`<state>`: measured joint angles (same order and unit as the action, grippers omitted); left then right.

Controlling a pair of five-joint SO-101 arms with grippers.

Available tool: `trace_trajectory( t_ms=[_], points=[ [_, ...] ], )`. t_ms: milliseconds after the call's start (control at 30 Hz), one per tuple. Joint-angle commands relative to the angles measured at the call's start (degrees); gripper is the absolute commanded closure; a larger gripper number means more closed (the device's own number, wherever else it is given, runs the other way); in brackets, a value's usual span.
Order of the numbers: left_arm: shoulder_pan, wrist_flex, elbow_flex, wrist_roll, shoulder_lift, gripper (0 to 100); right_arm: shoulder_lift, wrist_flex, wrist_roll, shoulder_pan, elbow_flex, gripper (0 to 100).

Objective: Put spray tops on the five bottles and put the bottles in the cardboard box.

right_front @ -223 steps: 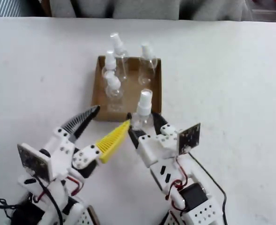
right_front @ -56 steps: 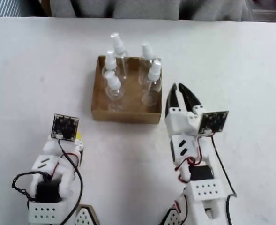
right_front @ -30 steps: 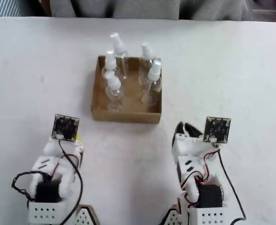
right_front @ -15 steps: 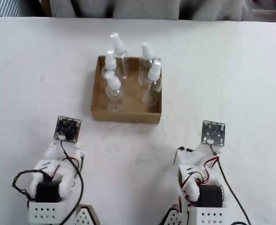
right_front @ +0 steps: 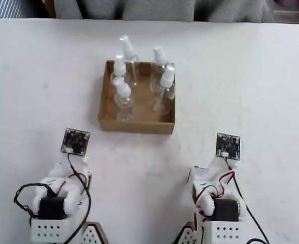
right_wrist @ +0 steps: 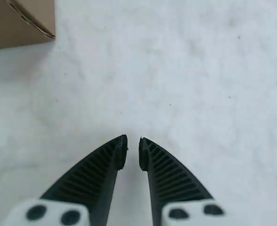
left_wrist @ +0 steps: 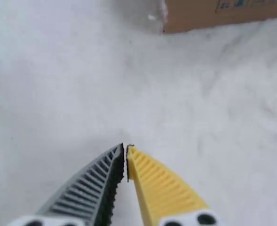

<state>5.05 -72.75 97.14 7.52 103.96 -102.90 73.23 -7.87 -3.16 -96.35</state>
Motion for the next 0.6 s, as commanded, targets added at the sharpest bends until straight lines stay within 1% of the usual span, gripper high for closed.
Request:
trace_trajectory(
  t_ms=[0,567],
  points=[
    [0.31,-0.35,-0.09,0.35,0.57,98,-0.22,-0.48,0.0,0.31,-0.53,97.4],
    [0.48,-1.05,-0.09,0.18,0.57,98,-0.22,-0.48,0.0,0.31,-0.53,97.4]
  ],
)
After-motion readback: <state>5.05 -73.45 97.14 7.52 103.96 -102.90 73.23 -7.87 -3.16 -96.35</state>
